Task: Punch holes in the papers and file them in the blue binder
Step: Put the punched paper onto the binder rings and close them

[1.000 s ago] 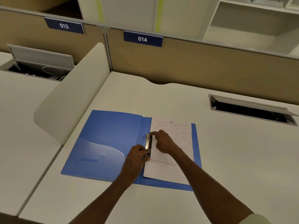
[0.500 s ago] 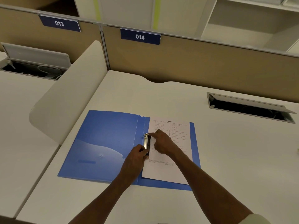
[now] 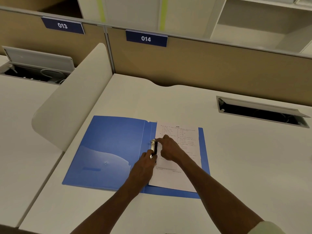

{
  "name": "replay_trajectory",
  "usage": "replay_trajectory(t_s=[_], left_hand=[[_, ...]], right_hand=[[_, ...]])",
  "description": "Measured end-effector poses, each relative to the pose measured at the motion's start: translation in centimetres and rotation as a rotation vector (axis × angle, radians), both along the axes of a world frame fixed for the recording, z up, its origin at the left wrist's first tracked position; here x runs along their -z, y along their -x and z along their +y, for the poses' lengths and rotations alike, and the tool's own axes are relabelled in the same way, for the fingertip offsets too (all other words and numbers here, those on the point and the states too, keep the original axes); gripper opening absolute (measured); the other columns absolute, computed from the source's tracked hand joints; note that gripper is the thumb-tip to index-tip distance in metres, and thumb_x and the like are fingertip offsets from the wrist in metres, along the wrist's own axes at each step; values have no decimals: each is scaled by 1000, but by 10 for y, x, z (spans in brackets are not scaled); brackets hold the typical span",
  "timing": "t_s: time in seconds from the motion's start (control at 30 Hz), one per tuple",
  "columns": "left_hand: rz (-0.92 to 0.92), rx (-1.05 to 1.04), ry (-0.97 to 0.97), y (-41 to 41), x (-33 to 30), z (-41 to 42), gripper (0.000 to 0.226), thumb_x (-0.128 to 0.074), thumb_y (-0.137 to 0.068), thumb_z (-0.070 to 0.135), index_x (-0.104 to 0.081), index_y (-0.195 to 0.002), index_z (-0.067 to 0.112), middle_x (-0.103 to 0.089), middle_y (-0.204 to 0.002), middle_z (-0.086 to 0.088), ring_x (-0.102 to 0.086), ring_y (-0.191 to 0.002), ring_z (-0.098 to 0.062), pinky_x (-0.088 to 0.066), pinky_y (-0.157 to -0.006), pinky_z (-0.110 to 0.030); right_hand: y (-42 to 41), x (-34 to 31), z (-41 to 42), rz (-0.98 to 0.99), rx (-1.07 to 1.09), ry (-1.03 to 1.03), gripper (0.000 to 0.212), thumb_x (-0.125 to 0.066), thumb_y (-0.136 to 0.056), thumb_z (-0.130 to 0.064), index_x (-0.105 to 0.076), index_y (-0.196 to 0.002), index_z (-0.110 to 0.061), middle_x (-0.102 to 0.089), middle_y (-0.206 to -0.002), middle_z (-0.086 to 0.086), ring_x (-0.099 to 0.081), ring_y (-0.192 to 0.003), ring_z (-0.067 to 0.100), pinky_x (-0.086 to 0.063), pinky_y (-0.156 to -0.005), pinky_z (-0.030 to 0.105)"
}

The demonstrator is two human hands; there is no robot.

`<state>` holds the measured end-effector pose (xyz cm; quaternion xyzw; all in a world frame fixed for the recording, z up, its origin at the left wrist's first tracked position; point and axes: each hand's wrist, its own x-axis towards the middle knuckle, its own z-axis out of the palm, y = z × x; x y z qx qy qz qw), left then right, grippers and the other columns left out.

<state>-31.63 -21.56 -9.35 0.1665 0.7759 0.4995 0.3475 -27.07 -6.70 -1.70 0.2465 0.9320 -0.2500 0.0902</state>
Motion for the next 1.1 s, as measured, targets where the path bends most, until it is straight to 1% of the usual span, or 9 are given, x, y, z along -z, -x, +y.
replay_trajectory(t_s=[0.1,0.27,0.37,0.47,0.67,0.8,0.87,1.0,1.1], left_hand=[[-6,4,-6,1,2,1,20,-50,-98,27,-54,-113,13,-58,-92,1,-57,-78,-10,-45,-69,-15],[-28,3,-29,2,-4,2,11,-50,-97,33,-54,-101,23,-60,-90,2,-60,-81,-13,-46,-68,-18],[55,88,10,7,-4,3,20,-50,-97,32,-55,-110,19,-61,-95,3,-60,-84,-12,-42,-66,-13],[52,92,10,9,0,3,25,-51,-97,29,-55,-117,15,-62,-101,-1,-61,-86,-12,-43,-69,-11],[36,91,1,10,-1,5,24,-52,-97,28,-56,-116,14,-63,-102,-4,-63,-88,-17,-48,-76,-18],[81,114,1,9,-6,2,24,-49,-98,29,-55,-117,15,-62,-100,1,-61,-85,-10,-45,-67,-10],[97,136,5,7,-10,-1,22,-47,-98,31,-54,-115,18,-60,-98,6,-62,-87,-12,-46,-66,-10],[169,212,10,6,-20,-6,29,-47,-98,30,-50,-122,15,-61,-112,-4,-61,-98,-17,-52,-86,-22],[291,273,55,7,-24,-8,29,-49,-98,26,-49,-123,12,-60,-118,-7,-59,-96,-13,-51,-90,-23]], right_hand=[[0,0,0,-6,2,-2,59,-60,-82,-4,-46,-138,-16,-49,-120,14,-54,-105,28,-49,-83,33],[-1,0,1,-26,-9,5,62,-59,-83,-3,-43,-141,-16,-47,-126,14,-50,-112,29,-47,-89,35],[1,-1,-2,-50,17,43,65,-61,-82,-4,-39,-141,-15,-43,-133,13,-42,-122,30,-44,-99,41],[5,-2,-4,-58,58,77,63,-60,-82,-4,-38,-140,-14,-41,-132,14,-41,-123,31,-42,-101,48],[11,-4,-1,-88,85,104,52,-56,-84,-3,-42,-134,-7,-41,-132,16,-39,-125,32,-38,-104,46],[13,-5,0,-107,93,120,51,-56,-84,-2,-44,-133,-9,-40,-132,16,-39,-124,32,-40,-104,44],[14,-6,2,-97,99,137,52,-55,-85,-1,-43,-135,-9,-41,-133,17,-41,-124,32,-40,-104,41],[14,-9,7,-56,152,229,50,-52,-84,4,-44,-133,-8,-43,-133,17,-45,-122,31,-43,-102,41],[14,-10,8,-26,181,278,48,-51,-84,6,-46,-130,-7,-47,-131,17,-48,-119,30,-46,-100,42]])
